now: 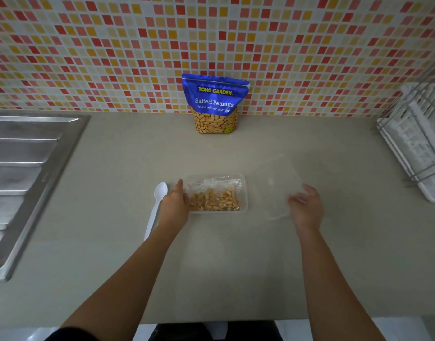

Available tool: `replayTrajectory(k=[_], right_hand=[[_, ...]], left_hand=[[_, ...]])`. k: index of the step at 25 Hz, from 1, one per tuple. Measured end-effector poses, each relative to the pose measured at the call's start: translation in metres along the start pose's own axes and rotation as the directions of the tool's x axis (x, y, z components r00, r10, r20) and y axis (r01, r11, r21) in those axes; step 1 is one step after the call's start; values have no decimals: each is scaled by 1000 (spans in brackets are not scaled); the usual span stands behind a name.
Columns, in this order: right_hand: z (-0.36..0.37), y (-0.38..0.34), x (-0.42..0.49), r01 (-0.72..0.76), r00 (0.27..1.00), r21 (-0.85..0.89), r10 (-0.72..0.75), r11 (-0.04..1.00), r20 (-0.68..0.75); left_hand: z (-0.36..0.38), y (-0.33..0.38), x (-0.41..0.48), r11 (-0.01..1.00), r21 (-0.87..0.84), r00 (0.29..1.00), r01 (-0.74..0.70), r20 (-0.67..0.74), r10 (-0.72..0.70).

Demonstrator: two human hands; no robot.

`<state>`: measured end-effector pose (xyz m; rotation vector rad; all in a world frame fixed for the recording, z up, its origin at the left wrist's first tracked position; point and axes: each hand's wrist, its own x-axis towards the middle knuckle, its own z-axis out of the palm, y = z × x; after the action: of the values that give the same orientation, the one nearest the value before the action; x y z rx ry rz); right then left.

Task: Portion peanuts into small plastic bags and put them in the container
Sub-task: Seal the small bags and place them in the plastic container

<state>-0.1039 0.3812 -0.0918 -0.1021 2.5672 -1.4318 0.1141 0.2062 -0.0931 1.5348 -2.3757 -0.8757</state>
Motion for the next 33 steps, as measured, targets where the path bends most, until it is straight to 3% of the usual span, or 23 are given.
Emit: replayTrajectory(k=[2, 4, 5, 8, 11, 12, 15, 19, 23, 28, 33], right_hand=[[-5, -15, 5, -15, 996, 342, 45, 940, -78], [-4, -34, 5, -63, 997, 614, 76, 787, 5], [-2, -44, 2, -100, 995, 656, 62, 748, 81], [14, -60, -11, -122, 958, 564, -52, 816, 283], [35, -66, -23, -114, 908, 461, -95, 880, 407], [42, -67, -24, -104, 898, 439, -105, 893, 427], [60, -72, -32, -94, 872, 399, -119, 912, 476], [75, -64, -34, -140, 876, 373, -61, 917, 478], [83, -48, -38, 156, 916, 83, -176, 984, 361], [93, -41, -42, 299, 906, -42, -270, 953, 325], [93, -31, -39, 237, 923, -79, -199, 968, 329]], left_hand=[[-1, -2, 1, 999, -42, 1000, 9, 13, -9], [-2, -2, -1, 996, -81, 999, 24, 26, -22], [-3, -2, -1, 994, -99, 999, 44, 32, -41], [-8, 0, -3, 983, -170, 997, 71, 2, -71], [-19, 5, -6, 937, -347, 990, -45, -144, -6], [-21, 7, -6, 906, -418, 989, -70, -148, 8], [-25, 9, -2, 904, -423, 997, -55, -69, 29], [-26, 13, 1, 896, -441, 993, 50, -72, -90], [-18, 15, -4, 933, -355, 987, 59, -118, -108], [-6, 4, -5, 961, -267, 986, 75, -122, -111], [-6, 4, -7, 941, -314, 987, 122, -63, -149]])
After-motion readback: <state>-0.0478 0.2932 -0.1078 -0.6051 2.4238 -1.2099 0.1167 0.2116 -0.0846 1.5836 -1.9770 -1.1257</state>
